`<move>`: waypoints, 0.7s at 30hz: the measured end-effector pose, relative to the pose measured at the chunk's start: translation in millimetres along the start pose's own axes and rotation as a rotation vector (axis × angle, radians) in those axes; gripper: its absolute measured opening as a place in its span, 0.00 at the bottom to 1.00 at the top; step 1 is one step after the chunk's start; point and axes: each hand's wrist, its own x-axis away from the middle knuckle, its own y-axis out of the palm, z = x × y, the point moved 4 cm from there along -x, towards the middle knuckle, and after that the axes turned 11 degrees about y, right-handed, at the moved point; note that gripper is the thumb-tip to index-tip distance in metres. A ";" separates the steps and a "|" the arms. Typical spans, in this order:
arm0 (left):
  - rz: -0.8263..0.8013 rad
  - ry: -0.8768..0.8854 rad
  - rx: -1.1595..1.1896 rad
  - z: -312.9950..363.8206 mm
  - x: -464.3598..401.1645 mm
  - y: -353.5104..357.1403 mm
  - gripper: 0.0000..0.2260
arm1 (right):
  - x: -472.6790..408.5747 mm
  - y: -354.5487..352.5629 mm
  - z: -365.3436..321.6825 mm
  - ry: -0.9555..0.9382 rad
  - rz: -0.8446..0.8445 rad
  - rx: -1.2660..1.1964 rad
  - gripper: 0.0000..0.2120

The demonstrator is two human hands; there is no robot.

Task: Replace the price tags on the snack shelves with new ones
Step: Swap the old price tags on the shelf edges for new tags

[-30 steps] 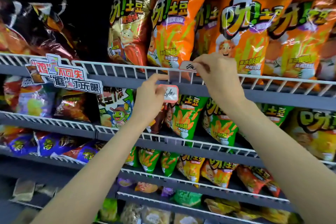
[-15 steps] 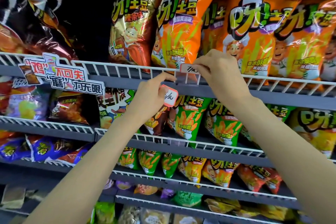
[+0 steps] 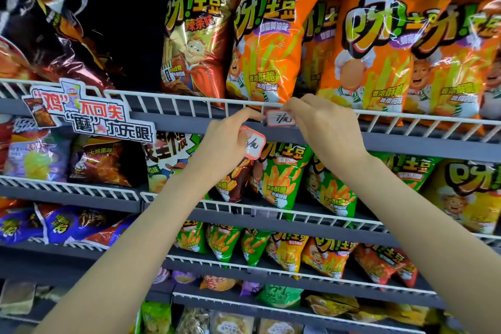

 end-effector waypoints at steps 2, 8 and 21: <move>-0.006 -0.006 -0.007 -0.4 0.1 0.6 0.15 | 3.5 0.9 0.3 0.017 0.021 -0.012 0.13; -0.004 -0.012 0.022 -4.3 -2.1 2.6 0.16 | 9.9 -3.0 -4.4 0.059 0.050 -0.070 0.10; -0.031 0.041 -0.004 -1.1 -9.9 -6.3 0.17 | 11.2 2.9 -4.2 0.048 0.069 0.042 0.17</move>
